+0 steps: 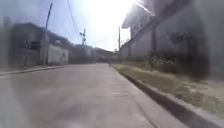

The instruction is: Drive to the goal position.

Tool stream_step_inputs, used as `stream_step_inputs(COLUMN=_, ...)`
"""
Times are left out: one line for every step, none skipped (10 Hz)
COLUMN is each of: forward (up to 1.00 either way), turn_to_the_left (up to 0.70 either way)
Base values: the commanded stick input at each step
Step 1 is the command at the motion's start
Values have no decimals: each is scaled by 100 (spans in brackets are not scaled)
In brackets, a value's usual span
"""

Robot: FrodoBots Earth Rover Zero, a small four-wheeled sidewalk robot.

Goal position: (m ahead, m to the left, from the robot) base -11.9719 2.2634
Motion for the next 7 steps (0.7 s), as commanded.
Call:
stream_step_inputs(forward=100, turn_to_the_left=22)
stream_step_inputs(forward=100, turn_to_the_left=34)
stream_step_inputs(forward=100, turn_to_the_left=4)
stream_step_inputs(forward=100, turn_to_the_left=-2)
stream_step_inputs(forward=100, turn_to_the_left=-2)
stream_step_inputs(forward=100, turn_to_the_left=-2)
stream_step_inputs(forward=100, turn_to_the_left=-2)
